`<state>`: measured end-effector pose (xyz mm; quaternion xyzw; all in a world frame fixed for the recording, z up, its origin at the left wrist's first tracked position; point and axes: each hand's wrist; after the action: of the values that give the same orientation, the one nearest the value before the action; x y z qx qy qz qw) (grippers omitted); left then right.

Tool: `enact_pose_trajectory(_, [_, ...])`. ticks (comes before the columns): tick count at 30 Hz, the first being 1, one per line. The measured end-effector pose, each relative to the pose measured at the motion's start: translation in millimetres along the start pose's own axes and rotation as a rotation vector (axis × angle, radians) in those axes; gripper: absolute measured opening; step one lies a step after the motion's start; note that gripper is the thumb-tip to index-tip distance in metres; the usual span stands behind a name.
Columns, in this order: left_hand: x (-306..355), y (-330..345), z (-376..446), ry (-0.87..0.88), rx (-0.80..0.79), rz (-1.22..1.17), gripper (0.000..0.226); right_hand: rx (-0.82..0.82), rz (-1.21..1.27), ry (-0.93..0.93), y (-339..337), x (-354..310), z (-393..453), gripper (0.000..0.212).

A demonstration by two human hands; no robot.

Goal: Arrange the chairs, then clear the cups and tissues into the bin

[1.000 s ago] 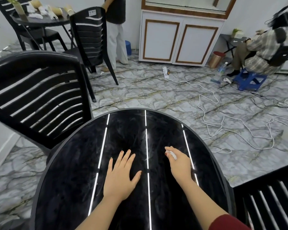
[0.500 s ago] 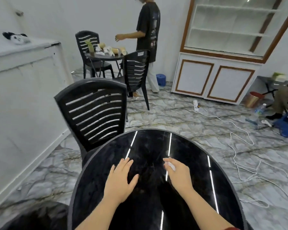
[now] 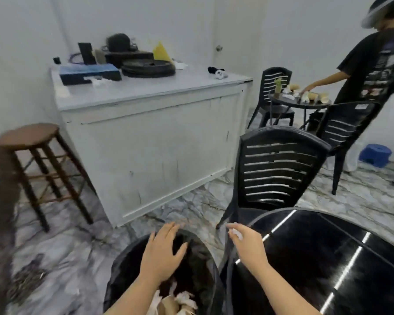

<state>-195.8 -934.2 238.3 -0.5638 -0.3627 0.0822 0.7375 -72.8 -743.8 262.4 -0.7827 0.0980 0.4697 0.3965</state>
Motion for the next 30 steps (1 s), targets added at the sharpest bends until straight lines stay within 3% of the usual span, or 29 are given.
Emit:
enact_pose_trajectory(6, [-82.2, -20.9, -67.3, -0.162, 0.025, -0.073, 0.066, -0.152, -0.162, -0.049, 110.3, -25.2, -18.4, 0.022])
enact_pose_trajectory(12, [-128.5, 2.0, -109.6, -0.247, -0.070, -0.122, 0.057, -0.245, -0.210, 0.070, 187.3, 3.2, -39.5, 0.022])
enact_pose_trajectory(20, [-163.2, 80.0, -134.6, -0.360, -0.157, -0.251, 0.055, -0.355, -0.289, 0.235, 244.8, 70.1, -29.1, 0.023])
enact_pose_trajectory(27, [-204.8, 152.3, -128.2, -0.334, -0.234, -0.225, 0.055, -0.374, -0.348, 0.295, 294.2, 140.0, 5.1, 0.024])
enact_pose_trajectory(30, [-223.0, 174.9, -116.4, -0.330, -0.242, -0.228, 0.055, -0.463, -0.399, 0.300, 313.7, 168.5, 20.1, 0.042])
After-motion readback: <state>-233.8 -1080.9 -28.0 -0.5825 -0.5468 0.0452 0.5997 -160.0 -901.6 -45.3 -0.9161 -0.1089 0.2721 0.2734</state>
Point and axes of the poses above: each hand's wrist, its own z-axis towards the middle knuckle, its own y-axis out of the palm, x = y × z, and after that the axes turned 12 degrees about y, right-handed
